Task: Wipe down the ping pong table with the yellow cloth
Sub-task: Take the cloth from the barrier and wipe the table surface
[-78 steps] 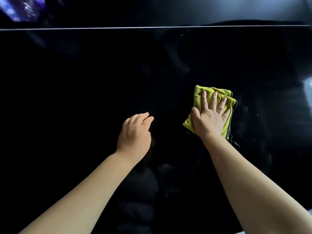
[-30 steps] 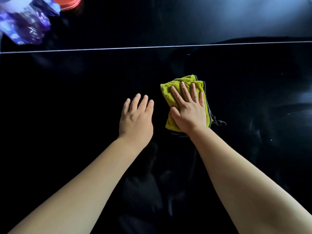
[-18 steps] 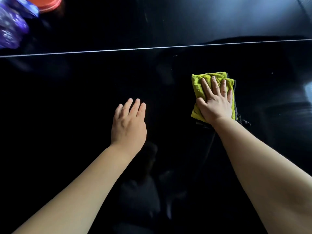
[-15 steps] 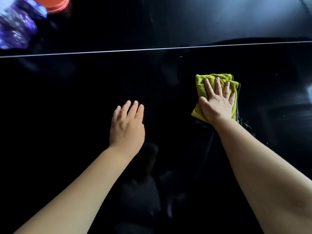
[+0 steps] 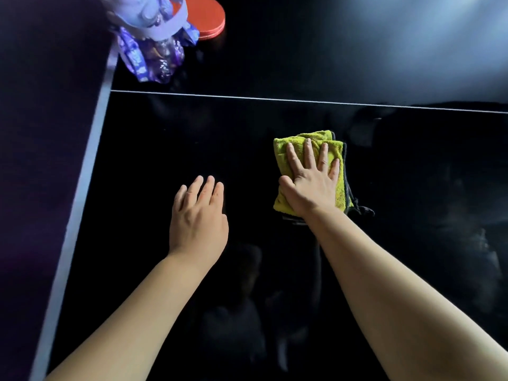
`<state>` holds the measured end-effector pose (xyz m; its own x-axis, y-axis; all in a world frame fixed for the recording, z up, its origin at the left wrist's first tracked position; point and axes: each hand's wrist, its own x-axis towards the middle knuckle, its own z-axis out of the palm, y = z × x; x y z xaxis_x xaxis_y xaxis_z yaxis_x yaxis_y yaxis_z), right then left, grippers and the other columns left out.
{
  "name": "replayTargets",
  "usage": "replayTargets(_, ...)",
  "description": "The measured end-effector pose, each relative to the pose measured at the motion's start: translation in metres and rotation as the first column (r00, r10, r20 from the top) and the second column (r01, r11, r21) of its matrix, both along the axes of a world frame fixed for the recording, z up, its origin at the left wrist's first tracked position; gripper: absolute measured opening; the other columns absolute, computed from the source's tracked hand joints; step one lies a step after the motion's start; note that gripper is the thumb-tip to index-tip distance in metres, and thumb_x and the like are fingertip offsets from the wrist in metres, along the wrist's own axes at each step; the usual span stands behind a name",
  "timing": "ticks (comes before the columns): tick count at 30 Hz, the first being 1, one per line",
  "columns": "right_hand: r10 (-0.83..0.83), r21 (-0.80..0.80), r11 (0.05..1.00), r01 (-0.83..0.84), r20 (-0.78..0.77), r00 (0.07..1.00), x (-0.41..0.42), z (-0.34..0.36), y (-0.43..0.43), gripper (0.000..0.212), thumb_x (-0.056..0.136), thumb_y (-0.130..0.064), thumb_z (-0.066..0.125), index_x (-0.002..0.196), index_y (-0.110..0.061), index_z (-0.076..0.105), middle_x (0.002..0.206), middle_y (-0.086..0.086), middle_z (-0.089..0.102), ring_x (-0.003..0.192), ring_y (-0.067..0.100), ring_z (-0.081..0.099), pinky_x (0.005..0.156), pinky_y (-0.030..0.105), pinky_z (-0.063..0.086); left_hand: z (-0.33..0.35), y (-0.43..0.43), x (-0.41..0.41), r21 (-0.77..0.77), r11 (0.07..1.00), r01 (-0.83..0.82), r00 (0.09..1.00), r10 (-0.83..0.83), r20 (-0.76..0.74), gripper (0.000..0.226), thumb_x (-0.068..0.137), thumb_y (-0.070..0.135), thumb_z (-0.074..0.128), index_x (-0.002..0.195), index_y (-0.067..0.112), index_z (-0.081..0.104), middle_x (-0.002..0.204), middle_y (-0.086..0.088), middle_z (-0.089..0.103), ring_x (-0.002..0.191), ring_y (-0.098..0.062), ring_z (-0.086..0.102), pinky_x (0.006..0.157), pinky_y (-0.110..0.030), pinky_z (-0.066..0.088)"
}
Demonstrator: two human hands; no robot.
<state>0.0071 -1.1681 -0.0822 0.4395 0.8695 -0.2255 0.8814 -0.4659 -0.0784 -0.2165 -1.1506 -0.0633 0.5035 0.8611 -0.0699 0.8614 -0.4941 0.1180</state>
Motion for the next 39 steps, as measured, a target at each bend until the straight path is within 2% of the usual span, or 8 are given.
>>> replayTargets(5,0.173,-0.01,0.985,-0.173,0.0,0.985,-0.098,-0.002,0.045,0.071,0.09,-0.055,0.027,0.153,-0.043,-0.003,0.164,0.0,-0.01,0.147,0.032,-0.019,0.117,0.055,-0.011,0.003,0.02,-0.076,-0.015,0.996,-0.09,0.996,0.09,-0.019,0.057,0.086,0.025,0.058,0.138,0.006,0.043,0.144,-0.013,0.043,0.138,-0.029,0.031,0.114,-0.046,0.022)
replayTargets(12,0.347,0.011,0.938,-0.347,-0.046,0.937,-0.217,-0.004,0.093,0.07,0.09,-0.054,0.029,0.154,-0.043,0.003,0.164,0.001,-0.01,0.147,0.031,-0.019,0.116,0.058,-0.009,0.002,0.041,-0.162,0.005,0.987,-0.161,0.987,0.16,0.018,0.057,0.083,0.02,0.062,0.135,0.002,0.047,0.139,-0.016,0.048,0.134,-0.031,0.036,0.11,-0.049,0.026)
replayTargets(17,0.376,0.014,0.927,-0.376,-0.046,0.925,-0.245,-0.007,0.106,0.069,0.091,-0.055,0.031,0.153,-0.045,0.004,0.164,-0.002,-0.009,0.148,0.028,-0.019,0.117,0.055,-0.009,0.003,0.049,-0.19,0.001,0.986,-0.166,0.986,0.166,-0.011,0.056,0.083,0.02,0.061,0.134,0.002,0.048,0.139,-0.016,0.048,0.135,-0.032,0.035,0.11,-0.049,0.027)
replayTargets(24,0.411,0.087,0.909,-0.407,-0.036,0.911,-0.204,-0.008,0.103,0.065,0.093,-0.05,0.034,0.153,-0.045,0.009,0.164,-0.007,-0.001,0.15,0.023,-0.012,0.12,0.049,-0.007,0.004,0.049,-0.144,0.013,0.993,-0.117,0.993,0.118,-0.016,0.055,0.086,0.022,0.057,0.137,0.006,0.045,0.142,-0.013,0.045,0.136,-0.029,0.034,0.112,-0.047,0.024)
replayTargets(33,0.231,0.106,0.968,-0.227,-0.024,0.973,-0.054,-0.007,0.072,0.066,0.092,-0.047,0.036,0.153,-0.044,0.011,0.164,-0.007,0.001,0.15,0.021,-0.012,0.12,0.047,-0.006,0.006,0.036,0.0,-0.007,1.0,0.013,0.999,-0.013,-0.034,0.062,0.093,0.03,0.044,0.149,0.014,0.02,0.155,-0.009,0.022,0.144,-0.026,0.014,0.117,-0.044,0.009)
replayTargets(39,0.049,0.111,0.993,-0.048,-0.007,0.999,0.069,-0.007,0.037,0.068,0.088,-0.046,0.034,0.153,-0.045,0.014,0.164,-0.009,0.003,0.15,0.019,-0.009,0.121,0.046,-0.005,0.006,0.024,0.109,0.002,0.991,0.134,0.991,-0.134,0.019,0.064,0.095,0.033,0.041,0.15,0.015,0.015,0.156,-0.009,0.016,0.144,-0.026,0.009,0.117,-0.044,0.006)
